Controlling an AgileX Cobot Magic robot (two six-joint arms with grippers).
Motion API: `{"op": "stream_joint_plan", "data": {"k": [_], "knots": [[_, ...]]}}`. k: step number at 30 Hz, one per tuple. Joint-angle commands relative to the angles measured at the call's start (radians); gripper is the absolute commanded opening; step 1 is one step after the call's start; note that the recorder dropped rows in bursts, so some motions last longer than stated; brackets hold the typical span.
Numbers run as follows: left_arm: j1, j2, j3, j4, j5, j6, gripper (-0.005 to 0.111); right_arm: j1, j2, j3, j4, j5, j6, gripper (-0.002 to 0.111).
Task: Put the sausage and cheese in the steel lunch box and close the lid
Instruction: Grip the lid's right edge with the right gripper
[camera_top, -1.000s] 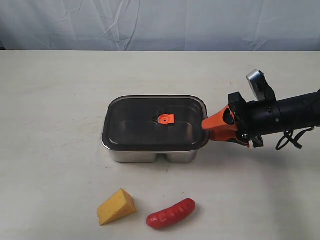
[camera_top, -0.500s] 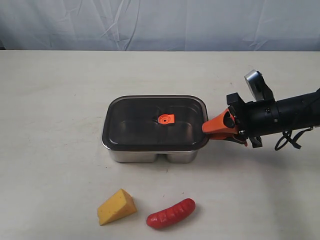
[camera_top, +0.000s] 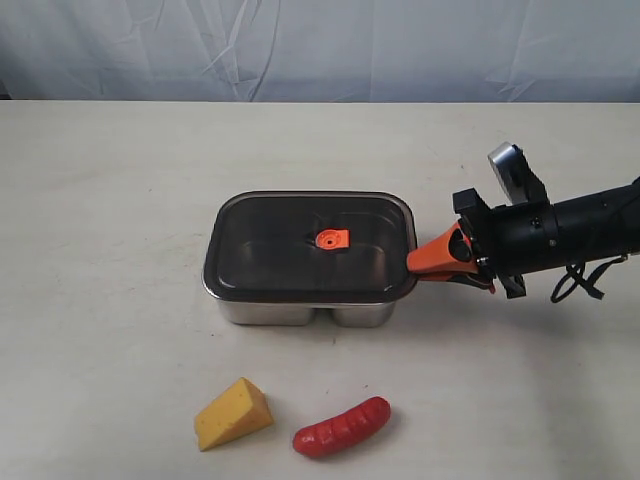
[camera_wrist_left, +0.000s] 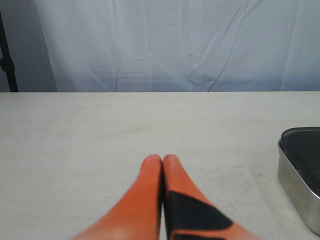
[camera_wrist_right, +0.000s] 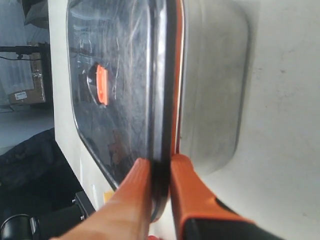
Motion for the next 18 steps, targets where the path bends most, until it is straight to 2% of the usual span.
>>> {"op": "stream_joint_plan", "data": {"k": [1, 6, 10, 18], "knots": [[0.001, -0.004, 0.005, 0.002, -0.009, -0.001, 0.000, 0.000, 0.002, 0.002, -0.009, 0.007, 0.002, 0.015], [0.001, -0.004, 0.005, 0.002, -0.009, -0.001, 0.000, 0.000, -0.006, 0.002, -0.009, 0.011, 0.002, 0.014], [0.001, -0.004, 0.005, 0.002, -0.009, -0.001, 0.000, 0.000, -0.026, 0.002, -0.009, 0.011, 0.002, -0.001], [0.001, -0.004, 0.005, 0.002, -0.009, -0.001, 0.000, 0.000, -0.052, 0.002, -0.031, 0.011, 0.002, -0.001]]}}
